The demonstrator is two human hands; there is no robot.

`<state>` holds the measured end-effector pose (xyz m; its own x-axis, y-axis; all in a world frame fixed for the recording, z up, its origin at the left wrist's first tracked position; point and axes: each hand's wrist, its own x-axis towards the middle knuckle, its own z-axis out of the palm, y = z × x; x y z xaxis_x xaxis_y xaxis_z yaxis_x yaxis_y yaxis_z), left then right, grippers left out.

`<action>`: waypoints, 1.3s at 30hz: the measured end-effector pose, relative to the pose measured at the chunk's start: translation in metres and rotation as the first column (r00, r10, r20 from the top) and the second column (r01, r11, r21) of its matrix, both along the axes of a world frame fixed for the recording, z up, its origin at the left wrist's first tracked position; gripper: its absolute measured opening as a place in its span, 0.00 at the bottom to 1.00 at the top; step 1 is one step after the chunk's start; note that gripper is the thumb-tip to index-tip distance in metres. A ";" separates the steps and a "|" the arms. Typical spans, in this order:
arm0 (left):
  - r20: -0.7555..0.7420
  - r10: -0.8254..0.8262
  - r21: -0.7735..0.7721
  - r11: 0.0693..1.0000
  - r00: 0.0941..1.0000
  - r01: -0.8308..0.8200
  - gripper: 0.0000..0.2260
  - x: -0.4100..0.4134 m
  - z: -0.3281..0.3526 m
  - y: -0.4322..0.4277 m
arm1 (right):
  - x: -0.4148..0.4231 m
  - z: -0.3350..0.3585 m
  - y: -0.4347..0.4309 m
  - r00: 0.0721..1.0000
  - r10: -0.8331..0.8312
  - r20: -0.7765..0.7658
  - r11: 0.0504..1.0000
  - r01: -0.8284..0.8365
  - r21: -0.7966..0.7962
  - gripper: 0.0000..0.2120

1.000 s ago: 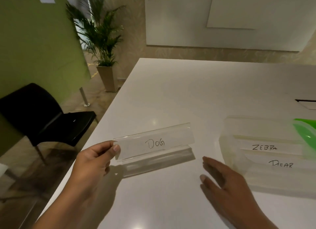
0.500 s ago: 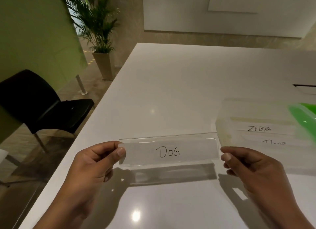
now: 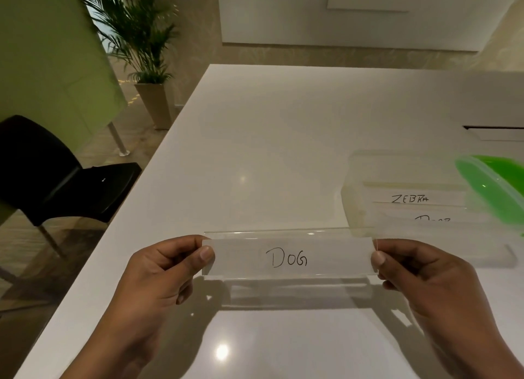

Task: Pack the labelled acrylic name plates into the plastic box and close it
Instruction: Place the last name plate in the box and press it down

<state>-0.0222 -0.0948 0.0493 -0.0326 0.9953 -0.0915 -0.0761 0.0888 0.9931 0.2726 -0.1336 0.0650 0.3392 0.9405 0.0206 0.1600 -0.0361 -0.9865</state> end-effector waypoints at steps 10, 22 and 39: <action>0.027 0.026 -0.029 0.999 0.999 -0.025 0.10 0.004 0.003 0.002 | 0.001 0.003 0.001 0.998 0.011 -0.058 0.999 -0.013 -0.030 0.05; 0.023 0.040 -0.043 0.998 0.999 -0.039 0.10 0.005 0.004 0.006 | -0.003 0.002 0.003 0.999 -0.017 -0.042 0.999 0.015 -0.037 0.07; 0.073 -0.005 -0.005 1.000 0.997 0.006 0.21 0.002 0.015 0.004 | 0.001 0.013 -0.007 0.993 -0.096 0.066 0.980 0.083 0.179 0.10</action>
